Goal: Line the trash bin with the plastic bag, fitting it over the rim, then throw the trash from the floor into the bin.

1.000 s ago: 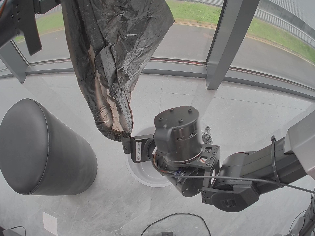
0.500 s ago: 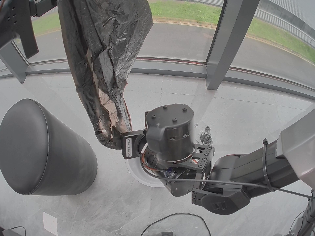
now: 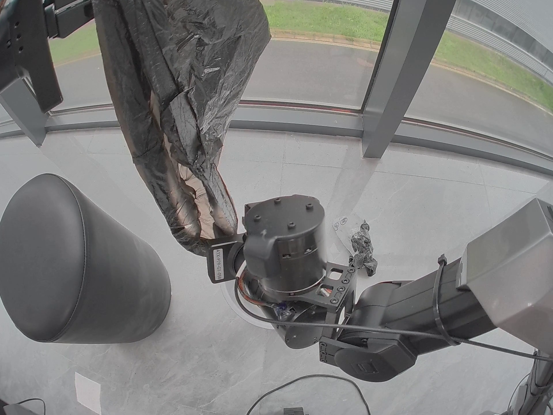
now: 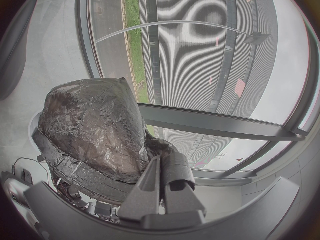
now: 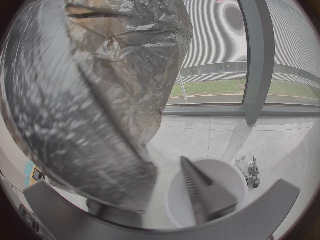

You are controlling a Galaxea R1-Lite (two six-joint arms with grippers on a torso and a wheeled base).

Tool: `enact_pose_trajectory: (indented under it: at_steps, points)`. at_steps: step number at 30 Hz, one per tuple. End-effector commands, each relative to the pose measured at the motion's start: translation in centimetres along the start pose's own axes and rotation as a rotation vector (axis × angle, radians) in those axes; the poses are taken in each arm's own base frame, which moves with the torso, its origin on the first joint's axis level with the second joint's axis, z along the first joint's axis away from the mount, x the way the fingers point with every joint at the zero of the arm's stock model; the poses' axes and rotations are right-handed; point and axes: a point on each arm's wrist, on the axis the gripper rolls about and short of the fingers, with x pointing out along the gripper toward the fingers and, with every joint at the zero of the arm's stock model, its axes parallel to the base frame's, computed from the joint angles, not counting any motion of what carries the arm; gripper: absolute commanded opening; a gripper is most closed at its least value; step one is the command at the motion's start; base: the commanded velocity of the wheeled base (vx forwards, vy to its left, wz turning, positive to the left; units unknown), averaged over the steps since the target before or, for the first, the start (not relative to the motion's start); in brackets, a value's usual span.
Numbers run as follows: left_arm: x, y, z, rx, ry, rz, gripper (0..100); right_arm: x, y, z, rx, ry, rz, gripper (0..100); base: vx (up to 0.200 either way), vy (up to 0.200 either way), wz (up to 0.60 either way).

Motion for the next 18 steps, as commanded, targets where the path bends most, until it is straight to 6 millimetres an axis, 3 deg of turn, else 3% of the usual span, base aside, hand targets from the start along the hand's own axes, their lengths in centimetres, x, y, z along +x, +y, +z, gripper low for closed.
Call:
enact_pose_trajectory:
  at_steps: [1,9,15,18]
  points:
    - [-0.2,-0.1,0.0,0.000,-0.001,-0.004,0,0.0,0.2,-0.2,0.000,0.004,0.005,0,0.000,0.000,0.00]
    - [-0.4,-0.2,0.0,0.002,-0.004,-0.007,0,-0.5,0.4,-0.1,0.011,0.005,0.011,0,0.000,0.000,0.00]
    - [-0.7,1.4,-0.3,0.026,0.053,0.016,0,-4.4,-1.9,0.7,-0.009,0.095,0.004,0,0.000,0.000,0.00]
    - [-0.5,3.3,0.0,0.035,0.098,0.041,0,-6.8,-3.4,1.9,-0.009,0.173,0.044,0,0.000,0.000,0.00]
